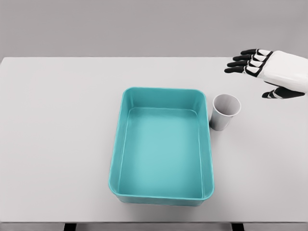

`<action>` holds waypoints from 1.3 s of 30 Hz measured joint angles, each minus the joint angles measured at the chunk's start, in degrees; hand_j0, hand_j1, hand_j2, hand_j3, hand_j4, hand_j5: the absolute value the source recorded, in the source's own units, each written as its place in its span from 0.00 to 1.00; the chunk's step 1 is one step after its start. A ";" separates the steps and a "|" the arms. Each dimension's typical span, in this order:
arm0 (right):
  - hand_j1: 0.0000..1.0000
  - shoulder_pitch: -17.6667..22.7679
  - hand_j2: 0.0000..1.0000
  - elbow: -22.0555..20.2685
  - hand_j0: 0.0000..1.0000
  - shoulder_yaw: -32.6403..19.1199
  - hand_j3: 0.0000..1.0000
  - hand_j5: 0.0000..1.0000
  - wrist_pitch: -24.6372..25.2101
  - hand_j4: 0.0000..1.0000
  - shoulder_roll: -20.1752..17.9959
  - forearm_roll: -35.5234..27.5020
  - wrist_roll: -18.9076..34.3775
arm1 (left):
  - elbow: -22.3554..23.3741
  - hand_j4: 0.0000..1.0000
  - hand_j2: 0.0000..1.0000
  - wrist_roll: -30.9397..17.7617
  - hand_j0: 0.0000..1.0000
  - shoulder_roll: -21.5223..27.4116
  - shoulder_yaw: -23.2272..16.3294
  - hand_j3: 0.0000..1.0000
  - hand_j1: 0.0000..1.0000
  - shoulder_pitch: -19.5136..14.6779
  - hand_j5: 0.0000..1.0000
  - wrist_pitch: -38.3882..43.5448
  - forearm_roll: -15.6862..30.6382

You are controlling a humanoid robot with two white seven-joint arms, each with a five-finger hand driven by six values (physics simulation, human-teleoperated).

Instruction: Put the paper cup into the basket with your right arm

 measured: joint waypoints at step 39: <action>1.00 29.01 1.00 23.38 1.00 -29.77 1.00 1.00 3.99 1.00 16.02 -41.30 14.47 | 0.00 1.00 1.00 -0.03 1.00 0.00 0.00 1.00 1.00 0.00 1.00 0.00 -0.01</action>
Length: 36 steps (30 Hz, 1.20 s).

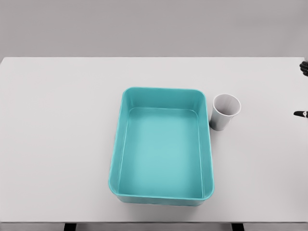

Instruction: Put the paper cup into the basket with your right arm

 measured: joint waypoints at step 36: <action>1.00 -6.59 1.00 7.80 1.00 5.12 1.00 1.00 9.44 1.00 13.13 -3.52 5.28 | 0.00 1.00 1.00 0.01 1.00 0.00 0.00 1.00 1.00 0.00 1.00 0.01 0.01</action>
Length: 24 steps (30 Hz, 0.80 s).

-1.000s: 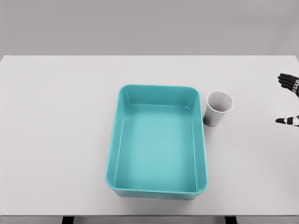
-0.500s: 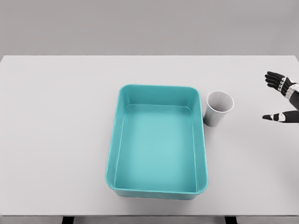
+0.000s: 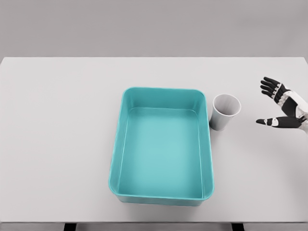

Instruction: Put the paper cup into the basket with your right arm

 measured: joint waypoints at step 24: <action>1.00 0.09 1.00 -0.01 1.00 0.50 1.00 1.00 0.15 1.00 1.28 0.60 0.00 | 0.00 1.00 1.00 0.02 1.00 0.00 0.00 1.00 1.00 0.00 1.00 -0.01 -0.01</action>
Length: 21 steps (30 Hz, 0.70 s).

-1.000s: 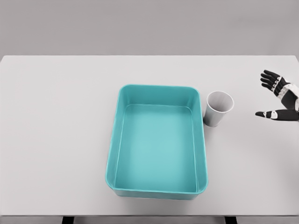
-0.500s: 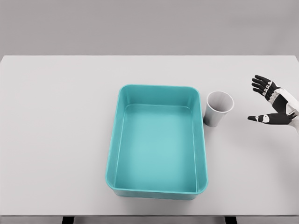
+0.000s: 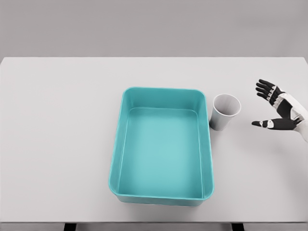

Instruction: Put the paper cup into the basket with your right arm

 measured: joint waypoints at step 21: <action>1.00 -0.35 1.00 -0.68 1.00 2.68 1.00 1.00 0.09 1.00 3.19 0.79 0.00 | 0.00 1.00 1.00 -0.01 1.00 0.00 0.00 1.00 1.00 0.00 1.00 -0.03 0.01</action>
